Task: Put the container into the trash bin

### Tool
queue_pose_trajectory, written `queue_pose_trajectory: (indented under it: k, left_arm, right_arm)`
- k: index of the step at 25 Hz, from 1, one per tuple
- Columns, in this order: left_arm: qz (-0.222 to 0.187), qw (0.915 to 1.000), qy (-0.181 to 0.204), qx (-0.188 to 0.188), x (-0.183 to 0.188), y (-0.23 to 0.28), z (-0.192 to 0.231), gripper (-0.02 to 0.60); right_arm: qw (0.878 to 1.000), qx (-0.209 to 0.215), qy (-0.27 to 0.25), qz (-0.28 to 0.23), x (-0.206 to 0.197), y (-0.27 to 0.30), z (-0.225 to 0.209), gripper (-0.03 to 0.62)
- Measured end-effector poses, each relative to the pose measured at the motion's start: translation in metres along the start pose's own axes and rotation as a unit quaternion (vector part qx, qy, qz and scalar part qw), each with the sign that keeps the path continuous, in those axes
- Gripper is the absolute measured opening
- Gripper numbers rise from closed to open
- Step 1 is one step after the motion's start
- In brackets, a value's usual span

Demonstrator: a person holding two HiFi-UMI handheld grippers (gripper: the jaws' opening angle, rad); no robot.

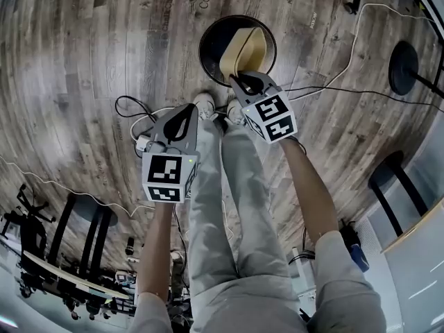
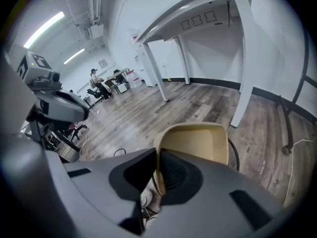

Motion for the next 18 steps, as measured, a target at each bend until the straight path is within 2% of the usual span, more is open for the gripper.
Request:
queue_pose_trajectory:
  k: [9, 18]
  left_arm:
    - [0.007, 0.9999, -0.012, 0.005, -0.004, 0.003, 0.014, 0.011]
    - [0.009, 0.9998, -0.018, 0.006, -0.005, 0.004, 0.020, 0.011]
  right_arm:
    - [0.999, 0.005, 0.022, 0.043, -0.012, 0.044, -0.030, 0.034]
    - [0.990, 0.023, 0.070, 0.117, -0.049, 0.080, -0.040, 0.032]
Point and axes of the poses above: the fingertips, and each gripper's own axes: y forward along the fingers, z to its left, x out of its top, the point moved 4 cm from there along -y, backward along the fingers, and after that the axes turned 13 degrees about -y, right-handed, at the moved point
